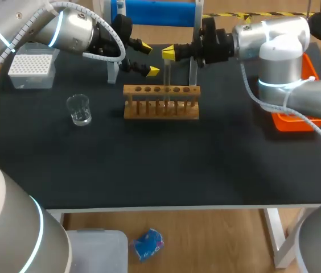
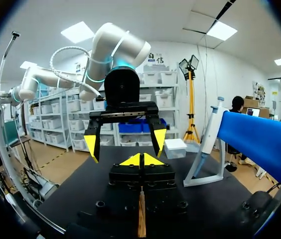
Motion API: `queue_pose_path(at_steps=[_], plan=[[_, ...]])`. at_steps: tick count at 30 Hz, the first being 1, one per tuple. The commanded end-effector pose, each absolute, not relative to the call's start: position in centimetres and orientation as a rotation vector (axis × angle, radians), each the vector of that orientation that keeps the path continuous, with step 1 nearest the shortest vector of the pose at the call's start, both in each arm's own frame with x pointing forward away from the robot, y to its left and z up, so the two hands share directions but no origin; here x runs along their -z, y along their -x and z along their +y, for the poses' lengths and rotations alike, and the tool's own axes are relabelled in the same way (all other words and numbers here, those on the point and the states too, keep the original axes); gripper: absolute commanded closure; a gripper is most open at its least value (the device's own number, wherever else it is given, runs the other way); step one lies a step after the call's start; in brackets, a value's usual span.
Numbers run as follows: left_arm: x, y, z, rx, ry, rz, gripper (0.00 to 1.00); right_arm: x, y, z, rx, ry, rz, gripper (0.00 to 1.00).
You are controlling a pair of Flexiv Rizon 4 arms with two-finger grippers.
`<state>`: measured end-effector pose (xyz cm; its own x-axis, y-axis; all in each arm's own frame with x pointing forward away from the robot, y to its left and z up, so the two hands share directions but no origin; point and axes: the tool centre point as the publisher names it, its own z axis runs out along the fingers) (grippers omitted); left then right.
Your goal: Invert the test tube, pick up the pipette, mount the tip to pipette, aspirate from beaker and dispense into the tube, eject the tip, return the pipette, and cap with the stopper.
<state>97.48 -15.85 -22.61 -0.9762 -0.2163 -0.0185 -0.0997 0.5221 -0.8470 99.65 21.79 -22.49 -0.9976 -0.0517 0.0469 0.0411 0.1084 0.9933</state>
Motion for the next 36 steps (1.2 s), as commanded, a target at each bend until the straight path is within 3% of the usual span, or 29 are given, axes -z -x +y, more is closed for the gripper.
queue_pose_path(at_steps=[1, 16, 36], plan=[[22.7, -98.0, -15.7, 1.579, 0.104, 2.812, 0.00, 23.4, -100.1, 21.9, 2.053, -0.014, -2.268, 1.00], [22.7, -98.0, -15.7, 1.579, 0.104, 2.812, 0.00, 25.6, -99.4, 22.1, 2.019, 0.036, -2.255, 1.00], [22.7, -98.0, -15.7, 1.579, 0.104, 2.812, 0.00, 19.5, -98.7, 20.8, 2.011, -0.032, -2.354, 1.00]])
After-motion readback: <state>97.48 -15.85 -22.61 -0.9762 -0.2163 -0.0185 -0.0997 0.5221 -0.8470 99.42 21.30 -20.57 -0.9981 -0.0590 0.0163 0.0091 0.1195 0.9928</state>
